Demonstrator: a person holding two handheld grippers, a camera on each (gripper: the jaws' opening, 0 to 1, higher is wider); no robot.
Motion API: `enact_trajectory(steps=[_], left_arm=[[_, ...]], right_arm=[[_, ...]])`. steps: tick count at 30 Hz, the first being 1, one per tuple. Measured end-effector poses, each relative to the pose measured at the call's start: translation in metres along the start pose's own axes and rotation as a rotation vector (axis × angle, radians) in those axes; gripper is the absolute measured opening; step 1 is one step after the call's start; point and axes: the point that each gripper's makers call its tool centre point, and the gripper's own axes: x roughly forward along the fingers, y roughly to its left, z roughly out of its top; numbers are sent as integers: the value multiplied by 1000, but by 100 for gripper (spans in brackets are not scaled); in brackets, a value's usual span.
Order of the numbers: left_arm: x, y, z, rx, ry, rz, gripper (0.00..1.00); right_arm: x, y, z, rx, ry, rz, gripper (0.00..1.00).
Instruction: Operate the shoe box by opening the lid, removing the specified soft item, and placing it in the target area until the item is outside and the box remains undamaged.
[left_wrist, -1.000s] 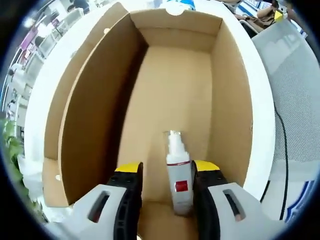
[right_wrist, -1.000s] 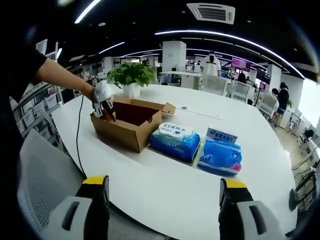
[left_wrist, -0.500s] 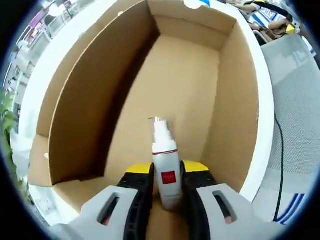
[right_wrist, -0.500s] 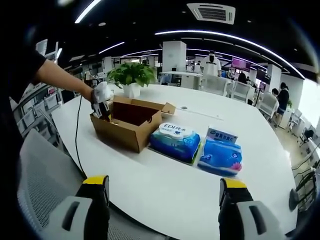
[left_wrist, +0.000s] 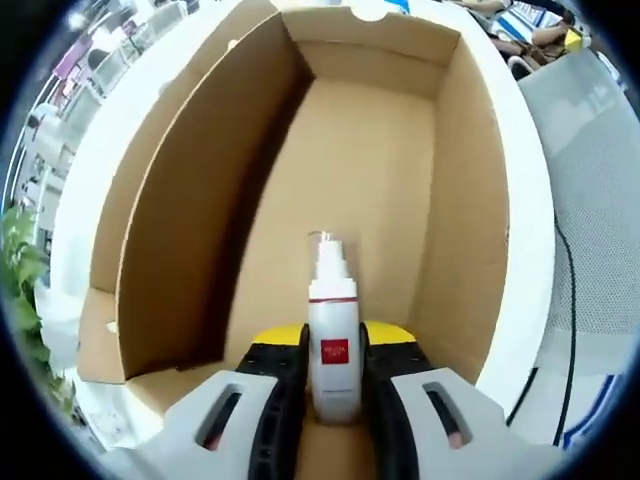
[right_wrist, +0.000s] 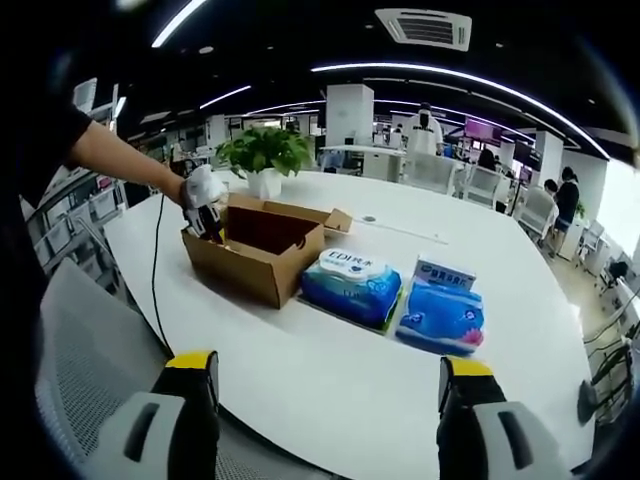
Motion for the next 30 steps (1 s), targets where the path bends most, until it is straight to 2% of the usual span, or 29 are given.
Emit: enact_trajectory(steps=[8, 10, 22, 30], left_arm=[[-13, -2, 8, 20, -18, 14, 18], [-16, 0, 11, 34, -35, 35, 18], [-35, -2, 23, 26, -86, 67, 17], [-48, -6, 28, 24, -101, 83, 17]], right_arm=[[0, 2, 4, 2, -14, 11, 91], [0, 3, 6, -1, -16, 15, 91], [3, 10, 16, -21, -30, 45, 90], [5, 17, 23, -26, -44, 73, 90]])
